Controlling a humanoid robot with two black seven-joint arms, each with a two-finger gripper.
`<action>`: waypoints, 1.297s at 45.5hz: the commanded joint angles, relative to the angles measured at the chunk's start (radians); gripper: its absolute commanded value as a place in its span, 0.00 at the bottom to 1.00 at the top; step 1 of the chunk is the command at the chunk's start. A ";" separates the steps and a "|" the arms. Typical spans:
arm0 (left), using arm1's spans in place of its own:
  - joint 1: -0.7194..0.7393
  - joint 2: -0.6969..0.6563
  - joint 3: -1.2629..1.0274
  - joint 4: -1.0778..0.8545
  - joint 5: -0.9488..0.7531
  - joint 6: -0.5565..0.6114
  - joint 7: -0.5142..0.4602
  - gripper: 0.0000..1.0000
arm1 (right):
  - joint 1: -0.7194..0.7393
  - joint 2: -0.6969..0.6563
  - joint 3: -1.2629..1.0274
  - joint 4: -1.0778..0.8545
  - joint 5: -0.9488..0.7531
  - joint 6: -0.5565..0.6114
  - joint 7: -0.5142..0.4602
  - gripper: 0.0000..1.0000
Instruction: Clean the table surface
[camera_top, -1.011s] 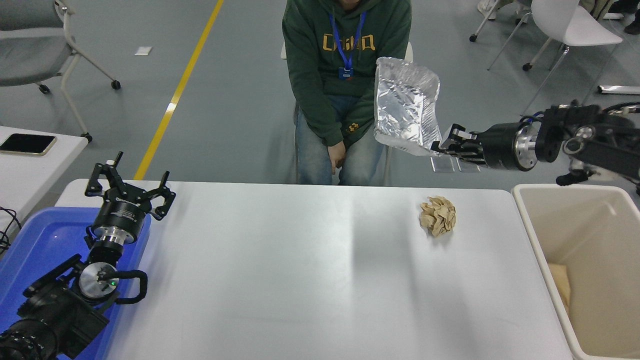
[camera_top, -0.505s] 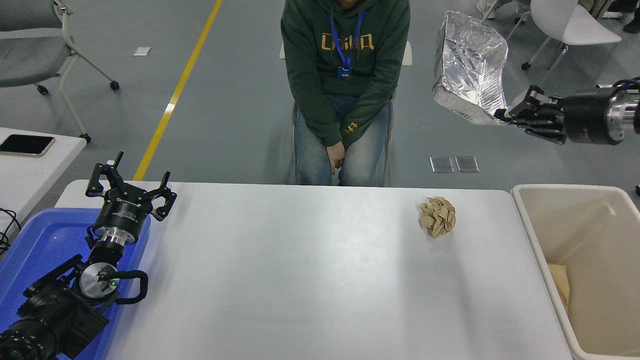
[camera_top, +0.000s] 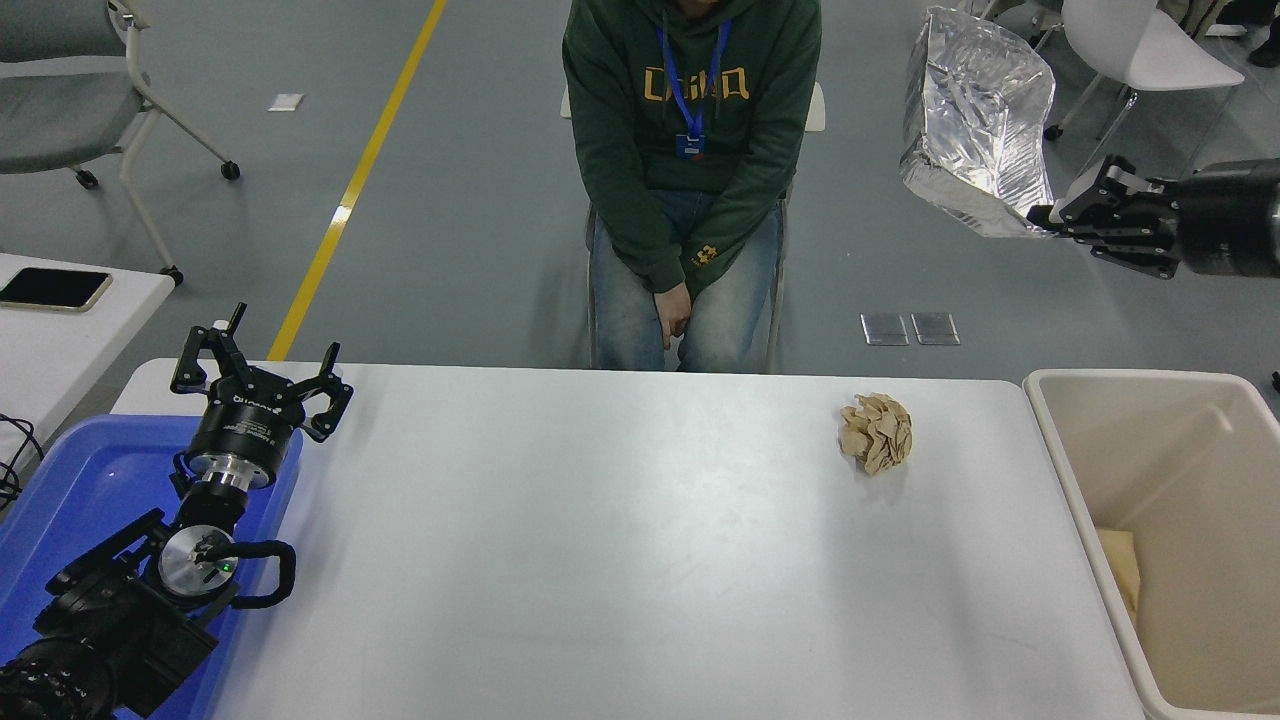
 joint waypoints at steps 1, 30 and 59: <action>0.000 0.000 0.000 0.000 0.000 0.000 0.000 1.00 | -0.016 0.000 -0.018 -0.082 -0.032 0.000 -0.003 0.00; 0.000 0.000 0.000 0.000 0.000 0.000 0.000 1.00 | -0.215 0.061 -0.076 -0.543 -0.093 -0.006 -0.006 0.00; 0.000 0.000 0.000 0.000 0.000 0.000 0.000 1.00 | -0.545 0.234 -0.078 -1.007 0.030 -0.105 -0.007 0.00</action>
